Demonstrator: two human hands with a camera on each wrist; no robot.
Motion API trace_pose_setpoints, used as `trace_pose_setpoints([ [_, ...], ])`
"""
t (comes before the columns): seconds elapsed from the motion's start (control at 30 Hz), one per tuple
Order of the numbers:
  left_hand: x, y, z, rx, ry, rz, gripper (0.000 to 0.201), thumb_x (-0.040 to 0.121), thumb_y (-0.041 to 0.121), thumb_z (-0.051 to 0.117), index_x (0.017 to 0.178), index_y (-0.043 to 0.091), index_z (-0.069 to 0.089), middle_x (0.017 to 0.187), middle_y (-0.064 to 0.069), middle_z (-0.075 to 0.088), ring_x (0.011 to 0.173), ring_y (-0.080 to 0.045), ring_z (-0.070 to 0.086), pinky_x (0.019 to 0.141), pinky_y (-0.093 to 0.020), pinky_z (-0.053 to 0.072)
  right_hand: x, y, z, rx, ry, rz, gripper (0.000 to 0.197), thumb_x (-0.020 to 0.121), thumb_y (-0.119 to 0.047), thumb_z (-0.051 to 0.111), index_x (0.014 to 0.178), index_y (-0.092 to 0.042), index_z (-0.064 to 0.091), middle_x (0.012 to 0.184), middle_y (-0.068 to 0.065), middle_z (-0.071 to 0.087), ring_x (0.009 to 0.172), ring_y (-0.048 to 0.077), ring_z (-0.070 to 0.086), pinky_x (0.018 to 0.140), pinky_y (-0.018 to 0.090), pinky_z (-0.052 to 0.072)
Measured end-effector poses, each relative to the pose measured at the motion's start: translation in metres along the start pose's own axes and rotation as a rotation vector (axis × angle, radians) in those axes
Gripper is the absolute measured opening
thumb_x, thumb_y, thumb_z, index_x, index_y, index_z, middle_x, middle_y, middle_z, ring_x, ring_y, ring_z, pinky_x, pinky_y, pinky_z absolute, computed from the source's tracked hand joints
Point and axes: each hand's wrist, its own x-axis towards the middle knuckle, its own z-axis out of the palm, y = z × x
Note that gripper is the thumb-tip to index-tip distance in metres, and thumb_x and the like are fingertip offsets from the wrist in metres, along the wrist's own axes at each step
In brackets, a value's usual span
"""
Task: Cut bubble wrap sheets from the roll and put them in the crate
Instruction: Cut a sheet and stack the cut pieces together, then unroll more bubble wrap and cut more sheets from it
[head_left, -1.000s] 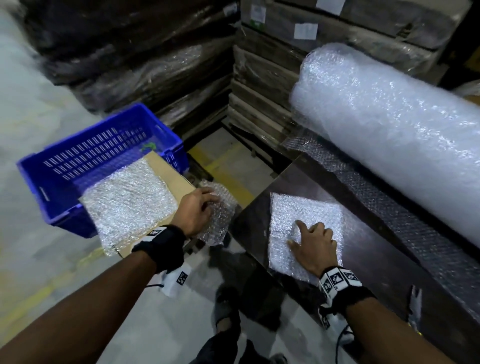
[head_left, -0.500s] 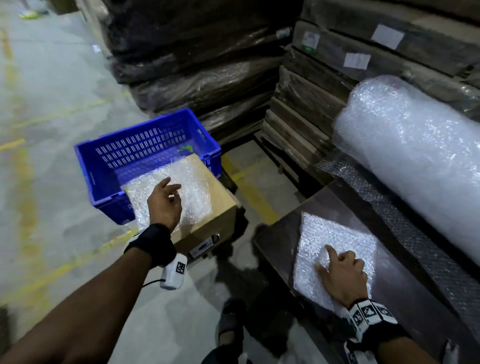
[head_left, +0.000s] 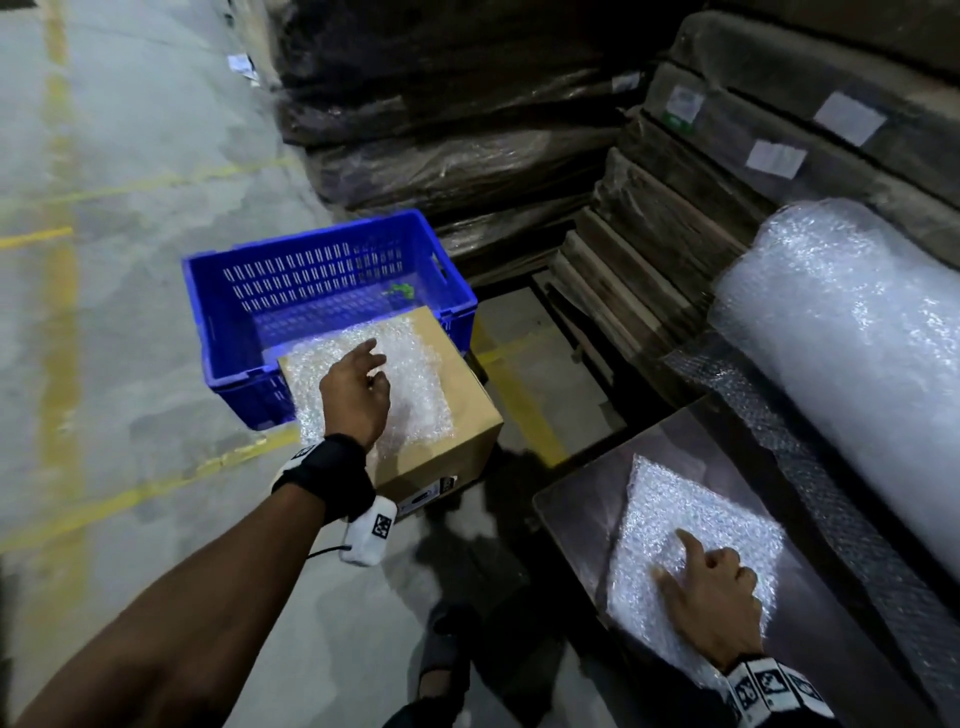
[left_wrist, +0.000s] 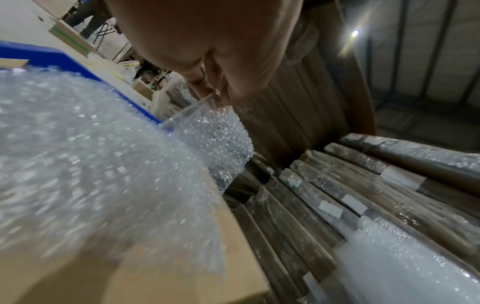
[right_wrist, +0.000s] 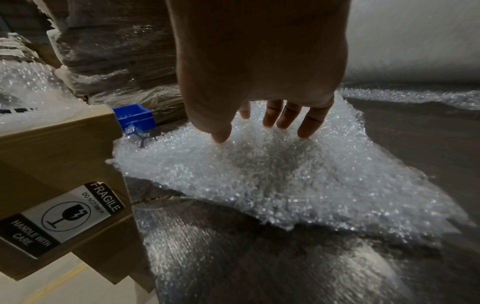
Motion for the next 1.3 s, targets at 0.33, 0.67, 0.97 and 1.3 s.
trace_pose_setpoints([
  [0.33,0.037,0.02,-0.005,-0.052,0.137,0.051,0.028,0.092,0.001,0.058,0.117,-0.002,0.07,0.138,-0.014,0.06,0.118,-0.033,0.06,0.096,-0.041,0.053,0.004,-0.001,0.0,-0.03,-0.016,0.03,0.066,0.093,-0.066,0.043,0.15,-0.036,0.027,0.125,0.01,0.039,0.112,0.033,0.041,0.094,0.048,0.043],
  [0.67,0.011,-0.036,0.022,0.249,-0.23,-0.051,0.03,0.088,-0.007,0.06,0.117,-0.008,0.068,0.14,-0.026,0.054,0.126,-0.043,0.053,0.109,-0.044,0.04,0.004,-0.002,-0.002,-0.027,-0.024,0.024,0.065,0.093,-0.063,0.046,0.149,-0.035,0.028,0.125,0.011,0.039,0.113,0.033,0.041,0.092,0.048,0.045],
  [0.97,0.001,-0.03,0.012,0.503,-0.352,-0.03,0.041,0.092,0.013,0.065,0.132,0.005,0.061,0.15,-0.018,0.046,0.131,-0.045,0.033,0.102,-0.051,0.036,0.0,-0.005,-0.003,-0.033,-0.015,0.027,0.064,0.095,-0.061,0.045,0.15,-0.033,0.029,0.128,0.012,0.039,0.114,0.033,0.04,0.092,0.047,0.043],
  [1.3,-0.018,0.037,0.016,0.483,-0.265,0.238,0.037,0.091,0.028,0.067,0.122,0.008,0.065,0.146,-0.015,0.047,0.125,-0.045,0.037,0.088,-0.057,0.044,-0.002,0.0,-0.008,0.082,0.008,0.012,0.054,0.1,-0.048,0.048,0.146,-0.021,0.04,0.134,0.019,0.043,0.119,0.038,0.042,0.097,0.047,0.042],
])
